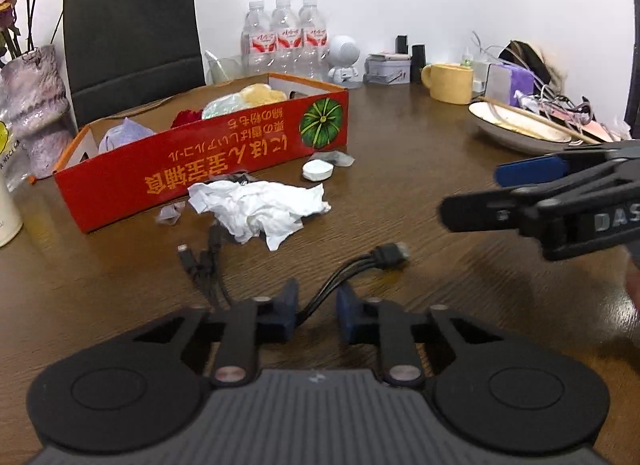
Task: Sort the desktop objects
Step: 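Grasp the black cable with left tool while right tool grasps the crumpled white paper, then carry cable and crumpled paper into the box and open both tools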
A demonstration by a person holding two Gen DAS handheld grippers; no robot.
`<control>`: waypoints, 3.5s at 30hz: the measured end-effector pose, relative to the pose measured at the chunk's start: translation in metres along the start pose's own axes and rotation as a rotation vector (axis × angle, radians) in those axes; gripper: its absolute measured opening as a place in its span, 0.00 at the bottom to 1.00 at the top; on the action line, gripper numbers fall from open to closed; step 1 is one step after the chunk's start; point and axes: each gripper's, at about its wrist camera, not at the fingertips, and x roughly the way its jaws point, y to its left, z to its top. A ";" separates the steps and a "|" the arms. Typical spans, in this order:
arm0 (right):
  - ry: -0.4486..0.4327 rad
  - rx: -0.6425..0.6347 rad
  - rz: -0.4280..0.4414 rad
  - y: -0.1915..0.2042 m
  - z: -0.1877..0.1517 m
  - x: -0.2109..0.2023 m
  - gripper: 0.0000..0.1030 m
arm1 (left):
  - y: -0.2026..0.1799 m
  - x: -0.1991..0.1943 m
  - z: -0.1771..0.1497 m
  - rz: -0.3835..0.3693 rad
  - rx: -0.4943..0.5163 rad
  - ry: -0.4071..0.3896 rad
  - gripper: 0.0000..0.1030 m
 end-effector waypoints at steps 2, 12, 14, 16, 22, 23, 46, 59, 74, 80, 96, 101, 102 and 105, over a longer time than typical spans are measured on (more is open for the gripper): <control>0.018 -0.017 0.005 0.001 0.006 0.008 0.87 | 0.001 -0.007 0.000 0.036 -0.010 -0.029 0.07; 0.117 -0.117 0.129 0.045 0.053 0.094 0.74 | 0.071 -0.087 -0.003 0.218 -0.340 -0.184 0.04; 0.144 -0.179 0.132 0.064 0.056 0.113 0.61 | 0.080 -0.091 -0.002 0.242 -0.359 -0.179 0.04; 0.180 -0.215 0.090 0.074 0.056 0.127 0.26 | 0.083 -0.092 -0.004 0.261 -0.368 -0.164 0.04; 0.081 -0.144 0.056 0.055 0.054 0.074 0.19 | 0.082 -0.091 -0.006 0.262 -0.383 -0.150 0.04; 0.066 -0.125 0.051 0.045 0.055 0.060 0.19 | 0.080 -0.090 -0.005 0.250 -0.382 -0.153 0.04; -0.048 -0.034 0.070 0.000 0.046 -0.046 0.20 | 0.031 -0.112 0.034 0.113 -0.341 -0.268 0.04; -0.113 -0.089 0.126 0.014 0.165 0.044 0.20 | 0.191 -0.039 0.167 0.004 -0.543 -0.310 0.03; 0.148 -0.094 0.148 0.029 0.213 0.232 0.20 | 0.294 0.136 0.166 0.195 -0.491 0.087 0.13; 0.227 -0.059 0.193 0.046 0.237 0.292 0.21 | 0.278 0.149 0.179 0.209 -0.362 0.105 0.46; 0.347 -0.024 0.136 0.044 0.264 0.298 0.69 | 0.264 0.092 0.192 0.288 -0.376 0.041 0.85; 0.398 0.057 0.052 0.011 0.271 0.256 0.76 | 0.252 0.075 0.191 0.241 -0.453 0.116 0.99; 0.404 0.070 0.048 0.007 0.273 0.246 0.78 | 0.248 0.071 0.192 0.251 -0.458 0.134 1.00; 0.402 0.070 0.016 0.002 0.277 0.215 0.82 | 0.238 0.057 0.195 0.265 -0.479 0.159 1.00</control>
